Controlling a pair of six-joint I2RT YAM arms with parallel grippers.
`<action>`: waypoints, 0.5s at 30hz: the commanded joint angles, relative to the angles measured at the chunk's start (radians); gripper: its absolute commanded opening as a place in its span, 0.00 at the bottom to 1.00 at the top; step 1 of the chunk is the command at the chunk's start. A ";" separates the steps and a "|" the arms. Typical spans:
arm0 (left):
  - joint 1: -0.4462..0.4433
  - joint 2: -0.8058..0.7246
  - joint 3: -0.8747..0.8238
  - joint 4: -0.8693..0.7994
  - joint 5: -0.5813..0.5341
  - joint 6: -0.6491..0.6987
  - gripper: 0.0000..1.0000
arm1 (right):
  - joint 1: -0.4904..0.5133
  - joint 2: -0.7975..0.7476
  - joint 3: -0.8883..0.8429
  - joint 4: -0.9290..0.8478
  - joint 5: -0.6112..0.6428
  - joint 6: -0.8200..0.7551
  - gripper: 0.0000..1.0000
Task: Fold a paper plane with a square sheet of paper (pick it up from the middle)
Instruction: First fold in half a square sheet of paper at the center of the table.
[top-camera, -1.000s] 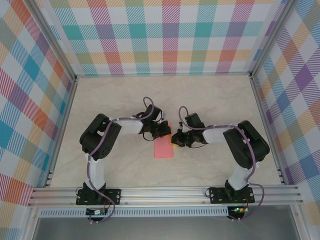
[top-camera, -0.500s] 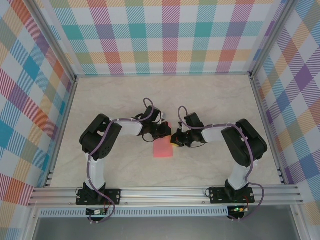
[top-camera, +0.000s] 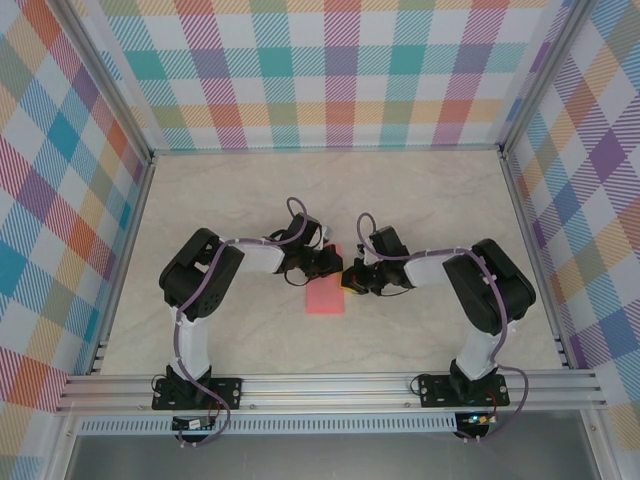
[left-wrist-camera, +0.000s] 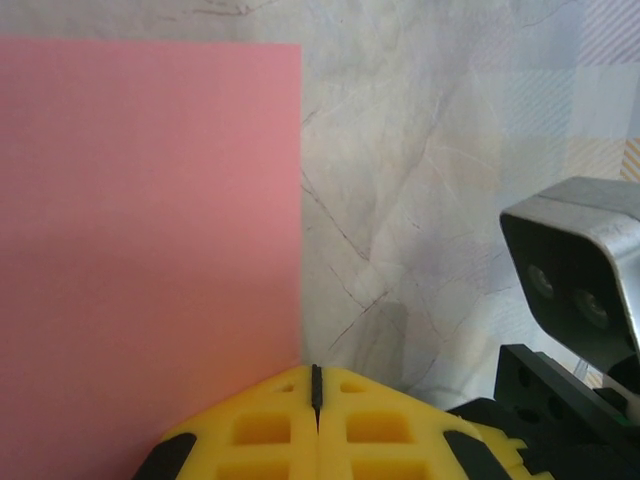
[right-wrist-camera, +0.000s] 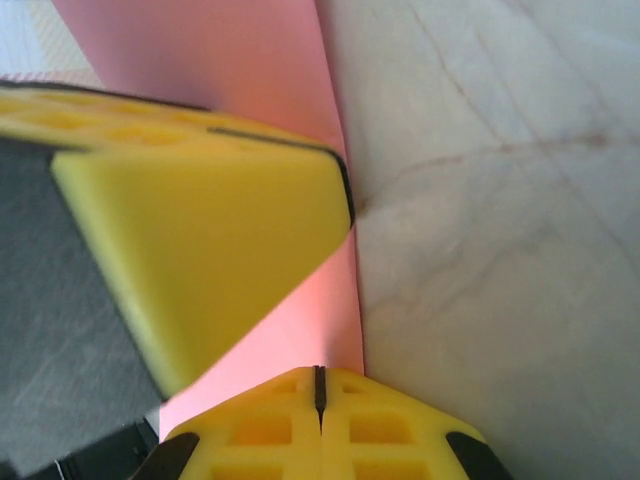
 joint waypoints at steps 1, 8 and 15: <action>-0.006 -0.042 -0.023 0.014 0.008 0.024 0.00 | 0.007 -0.056 -0.034 0.014 -0.041 0.014 0.00; -0.006 -0.051 -0.035 0.028 0.014 0.029 0.00 | 0.039 -0.053 -0.078 0.047 -0.064 0.041 0.00; -0.006 -0.057 -0.043 0.034 0.012 0.026 0.00 | 0.065 -0.015 -0.068 0.057 -0.049 0.050 0.00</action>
